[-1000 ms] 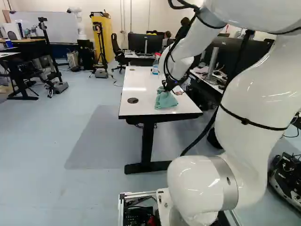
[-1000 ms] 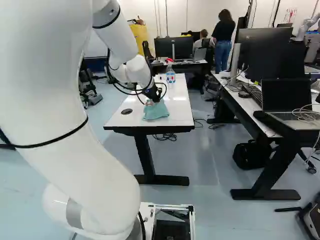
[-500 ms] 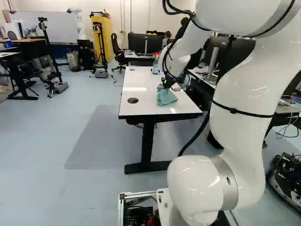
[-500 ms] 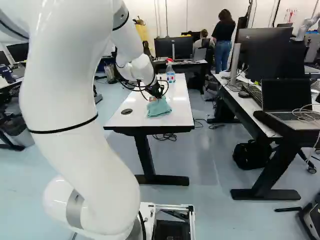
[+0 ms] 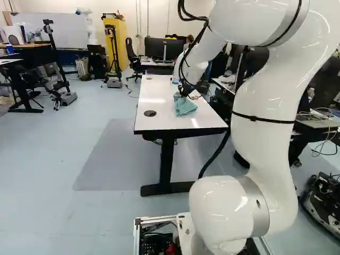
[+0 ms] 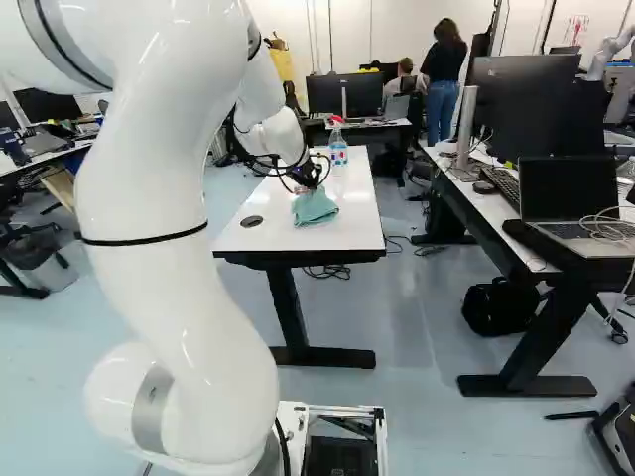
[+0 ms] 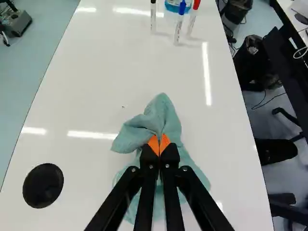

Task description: Clean the table with the green towel

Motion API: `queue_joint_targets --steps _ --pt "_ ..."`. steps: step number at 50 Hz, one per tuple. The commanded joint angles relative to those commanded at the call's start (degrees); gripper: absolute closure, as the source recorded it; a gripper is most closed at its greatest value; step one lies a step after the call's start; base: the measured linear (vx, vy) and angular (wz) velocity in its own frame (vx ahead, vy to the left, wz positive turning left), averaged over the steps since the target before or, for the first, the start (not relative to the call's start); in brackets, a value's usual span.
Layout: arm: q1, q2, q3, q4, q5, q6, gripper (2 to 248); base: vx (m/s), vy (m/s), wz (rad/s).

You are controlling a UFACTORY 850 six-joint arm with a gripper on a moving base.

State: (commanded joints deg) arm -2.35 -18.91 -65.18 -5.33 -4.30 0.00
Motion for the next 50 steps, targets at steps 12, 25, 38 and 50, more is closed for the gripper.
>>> queue_joint_targets --steps 12,25,38,50 --pt "1.60 -2.38 -2.92 0.00 0.00 0.00 229 0.000 0.000 0.000" --pt "3.05 -4.98 -6.16 0.00 0.00 0.00 229 0.000 0.000 0.000" --pt "3.05 -6.27 -6.42 0.00 0.00 0.00 229 0.000 0.000 0.000" --pt "3.05 -7.80 -6.68 0.00 0.00 0.00 229 0.000 0.000 0.000"
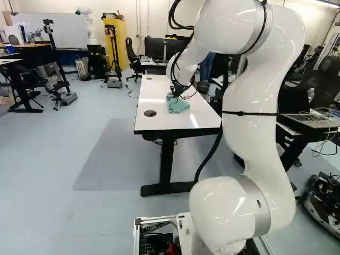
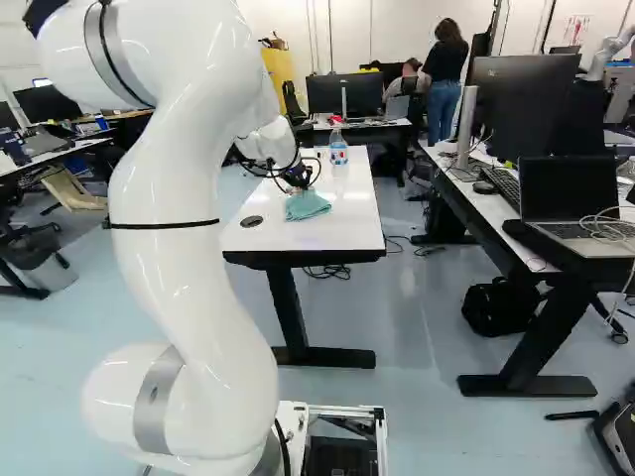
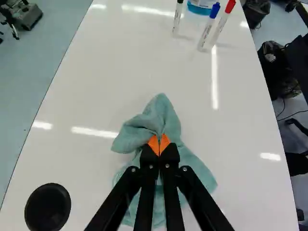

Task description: Clean the table with the green towel

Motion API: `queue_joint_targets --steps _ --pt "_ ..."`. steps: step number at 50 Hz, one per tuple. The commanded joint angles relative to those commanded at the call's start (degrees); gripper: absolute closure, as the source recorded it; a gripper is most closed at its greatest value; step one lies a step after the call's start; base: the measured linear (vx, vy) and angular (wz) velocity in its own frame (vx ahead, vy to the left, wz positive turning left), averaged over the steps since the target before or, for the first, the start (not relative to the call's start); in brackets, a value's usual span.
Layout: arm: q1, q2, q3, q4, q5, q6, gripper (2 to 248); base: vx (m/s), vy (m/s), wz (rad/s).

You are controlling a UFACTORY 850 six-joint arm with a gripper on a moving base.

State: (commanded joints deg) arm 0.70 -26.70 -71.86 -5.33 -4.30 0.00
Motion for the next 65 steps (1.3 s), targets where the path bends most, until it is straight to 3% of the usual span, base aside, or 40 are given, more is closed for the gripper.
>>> queue_joint_targets --steps 18,42,65 --pt "0.00 -2.45 -0.52 0.00 0.00 0.00 229 0.000 0.000 0.000" --pt "0.02 -2.61 -0.74 0.00 0.00 0.00 229 0.000 0.000 0.000" --pt "1.96 -6.83 -6.42 0.00 0.00 0.00 229 0.000 0.000 0.000"
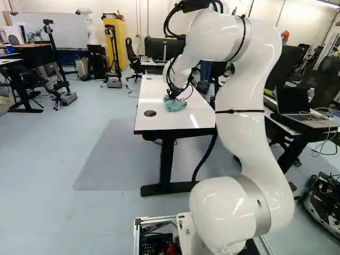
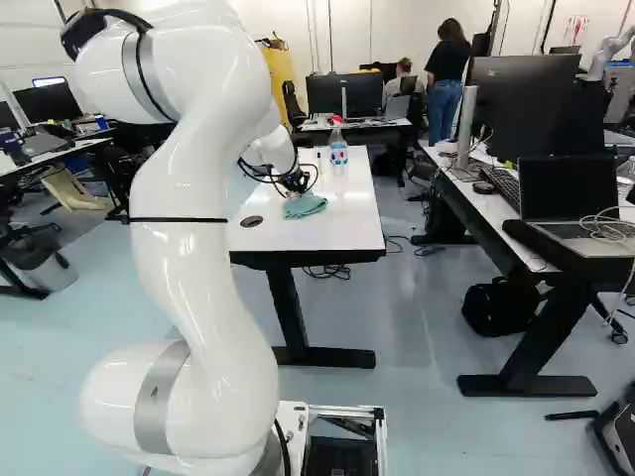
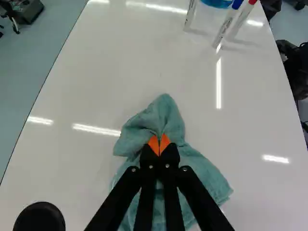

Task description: Clean the table with the green towel

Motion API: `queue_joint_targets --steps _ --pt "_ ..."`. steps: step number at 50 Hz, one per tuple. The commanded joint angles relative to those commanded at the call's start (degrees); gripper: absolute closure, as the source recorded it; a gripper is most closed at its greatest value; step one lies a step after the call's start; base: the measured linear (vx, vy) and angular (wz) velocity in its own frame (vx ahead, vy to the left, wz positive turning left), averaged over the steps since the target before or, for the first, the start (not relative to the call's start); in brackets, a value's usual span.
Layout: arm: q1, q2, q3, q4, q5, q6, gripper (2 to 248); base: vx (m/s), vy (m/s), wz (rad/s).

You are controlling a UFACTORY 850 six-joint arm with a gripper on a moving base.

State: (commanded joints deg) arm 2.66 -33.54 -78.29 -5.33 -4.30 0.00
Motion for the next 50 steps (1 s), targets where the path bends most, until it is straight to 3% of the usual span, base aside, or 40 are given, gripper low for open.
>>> queue_joint_targets --steps 28,50 --pt "3.92 -1.90 -2.61 0.00 0.00 0.00 229 0.000 0.000 0.000" --pt "5.92 1.76 2.38 0.00 0.00 0.00 229 0.000 0.000 0.000"
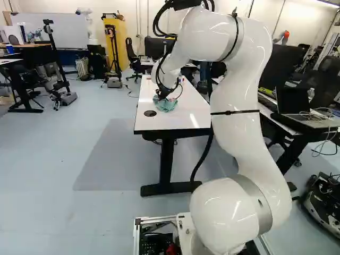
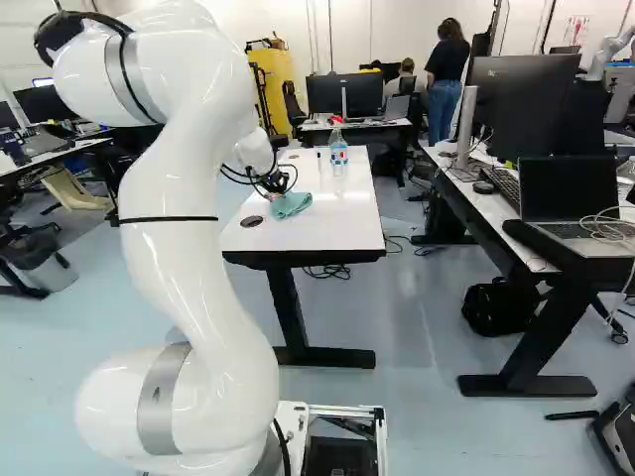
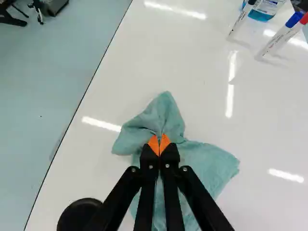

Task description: Clean the table with the green towel

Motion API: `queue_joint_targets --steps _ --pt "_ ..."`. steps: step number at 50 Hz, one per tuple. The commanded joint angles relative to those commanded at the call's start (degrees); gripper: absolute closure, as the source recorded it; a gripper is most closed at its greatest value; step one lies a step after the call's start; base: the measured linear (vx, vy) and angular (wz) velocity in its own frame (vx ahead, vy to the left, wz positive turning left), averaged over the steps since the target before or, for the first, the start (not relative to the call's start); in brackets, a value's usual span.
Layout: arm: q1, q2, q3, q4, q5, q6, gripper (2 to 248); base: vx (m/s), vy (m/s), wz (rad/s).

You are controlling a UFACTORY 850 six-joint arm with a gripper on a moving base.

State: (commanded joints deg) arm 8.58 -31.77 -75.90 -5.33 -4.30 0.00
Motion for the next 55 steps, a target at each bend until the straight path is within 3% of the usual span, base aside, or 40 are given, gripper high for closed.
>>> queue_joint_targets --steps 30,55 --pt "-0.24 7.37 9.73 0.00 0.00 0.00 229 0.000 0.000 0.000" --pt "-3.33 11.99 15.59 0.00 0.00 0.00 229 0.000 0.000 0.000"
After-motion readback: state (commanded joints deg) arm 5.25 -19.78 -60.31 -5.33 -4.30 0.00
